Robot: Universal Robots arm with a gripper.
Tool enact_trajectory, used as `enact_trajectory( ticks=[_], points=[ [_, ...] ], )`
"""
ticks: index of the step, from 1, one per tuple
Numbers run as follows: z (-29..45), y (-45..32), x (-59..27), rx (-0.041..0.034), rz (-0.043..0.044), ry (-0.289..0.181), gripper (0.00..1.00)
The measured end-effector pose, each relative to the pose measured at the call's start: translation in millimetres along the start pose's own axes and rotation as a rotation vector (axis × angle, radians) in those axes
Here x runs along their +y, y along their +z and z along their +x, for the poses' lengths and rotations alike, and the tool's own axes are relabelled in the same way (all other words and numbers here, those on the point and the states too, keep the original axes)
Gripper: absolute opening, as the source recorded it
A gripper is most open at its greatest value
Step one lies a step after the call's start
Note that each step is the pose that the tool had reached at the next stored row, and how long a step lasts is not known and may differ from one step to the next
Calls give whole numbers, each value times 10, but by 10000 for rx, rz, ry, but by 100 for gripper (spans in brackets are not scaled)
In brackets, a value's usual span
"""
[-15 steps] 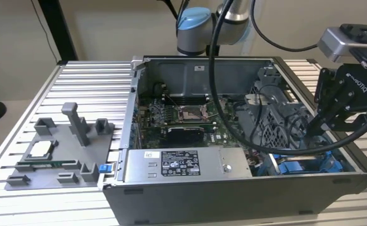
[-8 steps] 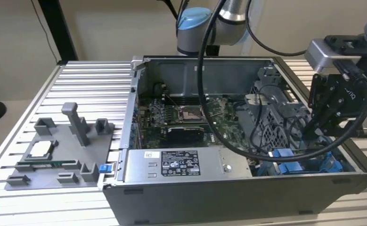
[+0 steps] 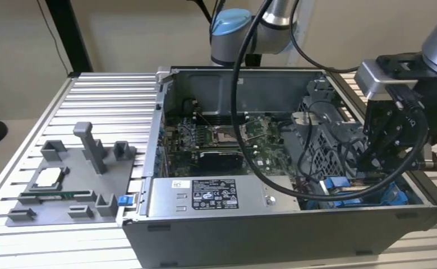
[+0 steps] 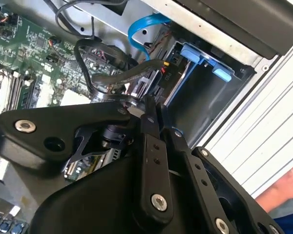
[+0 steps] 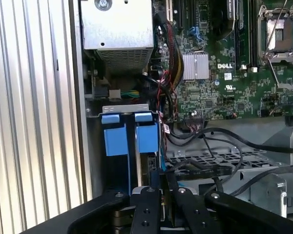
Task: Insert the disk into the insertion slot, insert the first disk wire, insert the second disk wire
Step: 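Insert the second disk wire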
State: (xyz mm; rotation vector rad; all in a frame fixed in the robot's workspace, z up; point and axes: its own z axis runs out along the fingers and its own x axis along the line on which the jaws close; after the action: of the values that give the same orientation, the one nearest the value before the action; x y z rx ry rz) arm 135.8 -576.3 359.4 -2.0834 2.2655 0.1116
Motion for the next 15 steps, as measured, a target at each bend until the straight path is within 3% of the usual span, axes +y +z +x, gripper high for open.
enact_trajectory(
  ticks=[6,10,15],
  points=[
    [1,6,0,-16,0,0,0],
    [3,31,0,-23,72,-7,0],
    [10,75,-1,-26,94,-9,0]
  ],
)
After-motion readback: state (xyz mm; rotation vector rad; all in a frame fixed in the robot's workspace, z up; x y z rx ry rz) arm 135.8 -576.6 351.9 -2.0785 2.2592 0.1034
